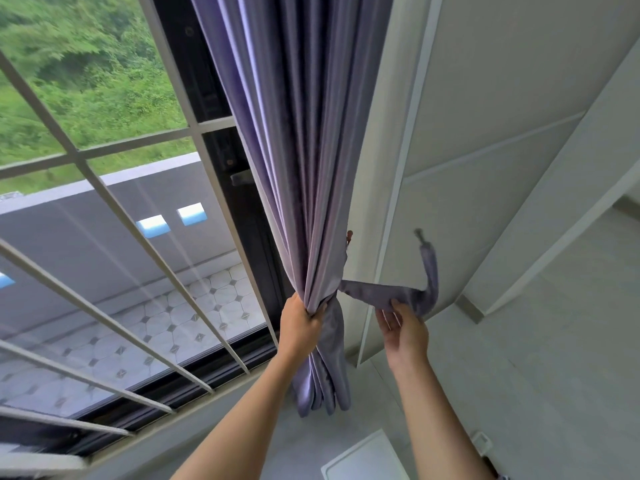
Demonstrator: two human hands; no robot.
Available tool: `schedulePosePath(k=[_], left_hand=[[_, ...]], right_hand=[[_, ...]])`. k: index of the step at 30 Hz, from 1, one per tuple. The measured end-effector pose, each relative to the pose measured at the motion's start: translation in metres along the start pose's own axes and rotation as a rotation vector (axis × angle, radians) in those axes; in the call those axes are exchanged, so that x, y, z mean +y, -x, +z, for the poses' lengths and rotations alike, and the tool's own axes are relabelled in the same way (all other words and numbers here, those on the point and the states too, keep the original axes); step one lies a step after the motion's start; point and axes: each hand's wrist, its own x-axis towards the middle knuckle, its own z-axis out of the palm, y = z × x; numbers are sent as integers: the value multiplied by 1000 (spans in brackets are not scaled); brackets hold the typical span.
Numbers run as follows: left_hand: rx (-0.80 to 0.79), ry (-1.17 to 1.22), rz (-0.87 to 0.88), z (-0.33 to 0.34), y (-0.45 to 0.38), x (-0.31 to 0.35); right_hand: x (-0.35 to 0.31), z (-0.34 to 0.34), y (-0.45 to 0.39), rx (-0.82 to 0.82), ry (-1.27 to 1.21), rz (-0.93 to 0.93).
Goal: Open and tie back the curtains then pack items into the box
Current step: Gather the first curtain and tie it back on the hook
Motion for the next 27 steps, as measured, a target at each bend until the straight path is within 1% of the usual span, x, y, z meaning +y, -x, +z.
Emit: schedulePosePath(k=[3, 5, 7, 9, 11, 13, 14, 15, 16, 17, 18, 19, 20, 21, 23, 24, 25, 27], left_hand=[[7, -5, 2, 1, -1, 2], [-7, 20, -9, -2, -2, 3], [-34, 34, -33, -5, -3, 4], [-68, 40, -65, -8, -4, 7], [-87, 40, -101, -10, -5, 9], [-102, 23, -117, -10, -6, 10], [-113, 8, -123, -10, -6, 10], [-125, -6, -129, -9, -6, 12], [-137, -19, -131, -8, -6, 13], [-149, -30, -130, -7, -6, 15], [-159, -41, -132, -7, -6, 16], [-167, -52, -133, -6, -7, 17], [-176, -58, -138, -6, -8, 17], [-186, -60, -146, -6, -9, 16], [-194, -58, -175, -7, -11, 13], [-189, -54, -193, -7, -12, 12], [-182, -47, -209, -8, -12, 11], [-177, -40, -229, -9, -14, 9]], right_hand=[[-7, -9, 2, -147, -72, 81], [-13, -14, 5, -231, -65, 127], [-20, -22, 2, -235, -26, 145], [-26, -31, -7, -134, 17, 172], [-30, -38, -18, 38, 119, 227], [-32, -43, -23, 189, 301, 292], [-32, -42, -23, 247, 420, 282], [-32, -39, -22, 303, 574, 223], [-31, -35, -22, 353, 759, 95], [-32, -27, -20, 357, 936, -71], [-34, -16, -16, 285, 1054, -231], [-35, -1, -10, 147, 1124, -363], [-35, 13, -7, -24, 1193, -451], [-35, 27, -4, -201, 1283, -496], [-32, 48, -5, -501, 1456, -464], [-31, 56, -6, -602, 1524, -402], [-30, 61, -8, -667, 1579, -339], [-28, 67, -17, -731, 1655, -314]])
